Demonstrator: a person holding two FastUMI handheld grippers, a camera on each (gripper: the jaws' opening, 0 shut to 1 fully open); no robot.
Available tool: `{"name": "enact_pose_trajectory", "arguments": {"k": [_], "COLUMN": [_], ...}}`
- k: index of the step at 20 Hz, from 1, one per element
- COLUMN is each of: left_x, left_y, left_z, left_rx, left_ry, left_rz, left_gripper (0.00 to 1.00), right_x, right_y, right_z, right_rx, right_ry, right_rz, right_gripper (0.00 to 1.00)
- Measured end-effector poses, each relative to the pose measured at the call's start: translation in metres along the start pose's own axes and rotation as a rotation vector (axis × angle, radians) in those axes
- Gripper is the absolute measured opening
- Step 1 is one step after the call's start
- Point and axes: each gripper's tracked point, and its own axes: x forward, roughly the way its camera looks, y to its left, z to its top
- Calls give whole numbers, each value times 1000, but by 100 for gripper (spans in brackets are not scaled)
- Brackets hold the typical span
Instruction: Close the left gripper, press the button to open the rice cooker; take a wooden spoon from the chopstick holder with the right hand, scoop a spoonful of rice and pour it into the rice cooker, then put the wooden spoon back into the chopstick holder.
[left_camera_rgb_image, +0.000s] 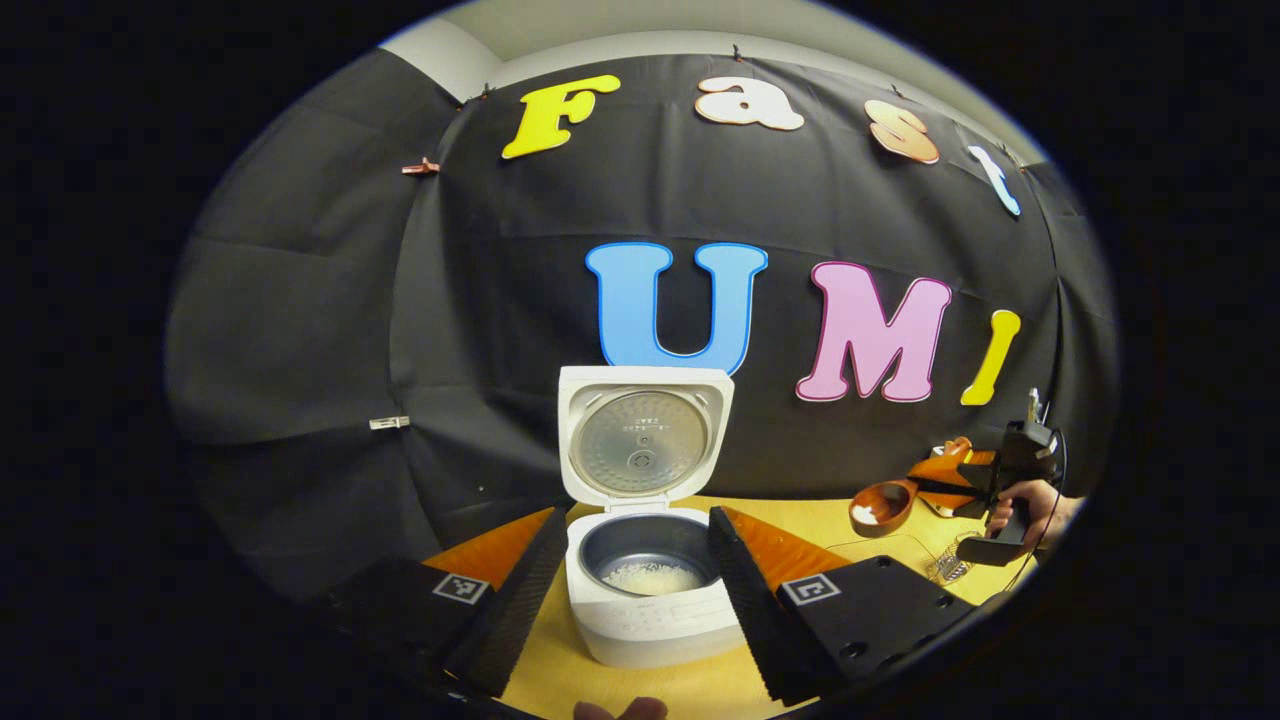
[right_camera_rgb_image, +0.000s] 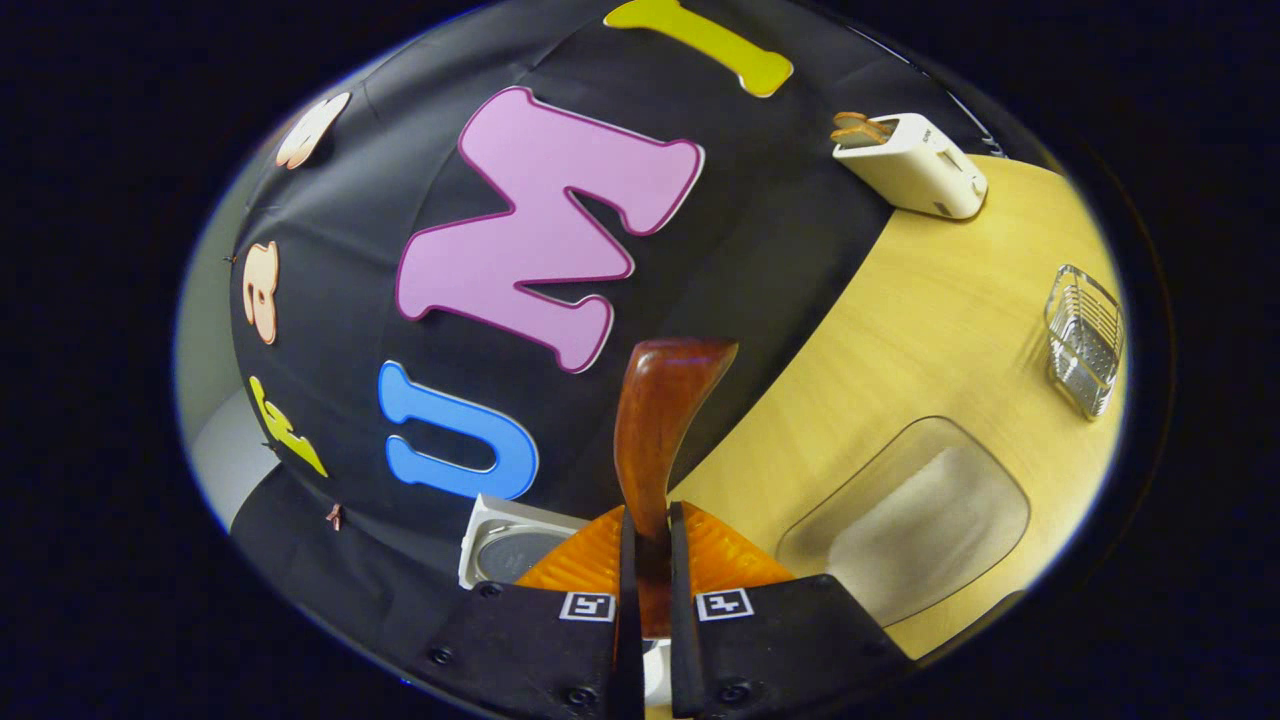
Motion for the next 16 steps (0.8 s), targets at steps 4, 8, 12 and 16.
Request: {"name": "enact_pose_trajectory", "arguments": {"k": [4,8,12,16], "left_x": [-16,-30,-41,-47], "left_y": [17,33,42,56], "left_z": [0,-1,1,-5], "left_rx": [7,-12,-19,-42], "left_ry": [-9,-14,-10,-6], "left_rz": [35,69,101,127], "left_gripper": [90,91,90,87], "right_x": [31,61,86,99], "right_y": [47,78,96,115], "right_z": [-42,-88,-125,-152], "right_rx": [-25,-71,-163,-272], "right_ry": [58,117,153,176], "right_rz": [56,89,97,108], "right_gripper": [14,14,14,14]}}
